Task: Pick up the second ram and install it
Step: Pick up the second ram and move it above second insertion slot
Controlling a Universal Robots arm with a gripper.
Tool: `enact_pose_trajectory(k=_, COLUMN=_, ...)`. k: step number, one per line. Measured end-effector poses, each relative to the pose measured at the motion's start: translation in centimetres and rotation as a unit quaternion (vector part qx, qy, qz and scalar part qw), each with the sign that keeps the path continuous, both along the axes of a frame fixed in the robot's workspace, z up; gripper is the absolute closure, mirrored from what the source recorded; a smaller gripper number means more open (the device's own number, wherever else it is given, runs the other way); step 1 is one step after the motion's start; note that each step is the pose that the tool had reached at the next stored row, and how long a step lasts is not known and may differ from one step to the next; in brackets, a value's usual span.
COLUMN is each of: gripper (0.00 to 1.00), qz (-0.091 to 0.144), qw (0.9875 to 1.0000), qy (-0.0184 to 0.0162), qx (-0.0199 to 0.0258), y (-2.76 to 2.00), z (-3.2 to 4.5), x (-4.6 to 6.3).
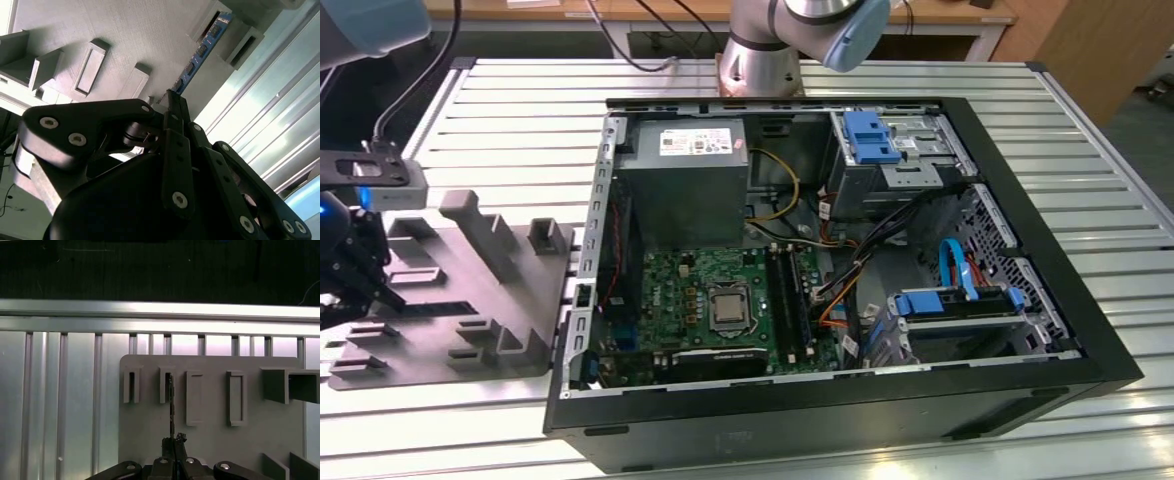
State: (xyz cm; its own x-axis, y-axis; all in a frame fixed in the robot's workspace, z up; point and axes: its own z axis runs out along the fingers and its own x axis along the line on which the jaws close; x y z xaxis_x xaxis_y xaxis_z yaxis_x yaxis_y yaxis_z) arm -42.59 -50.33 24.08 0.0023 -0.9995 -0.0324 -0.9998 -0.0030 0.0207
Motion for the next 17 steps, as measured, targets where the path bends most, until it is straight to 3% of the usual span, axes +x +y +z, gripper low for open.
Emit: enact_pose_trajectory(k=17, gripper=0.89, qz=0.000, qw=1.0000, qy=-0.0011, qx=0.0043, y=0.00, z=2.47, x=0.0)
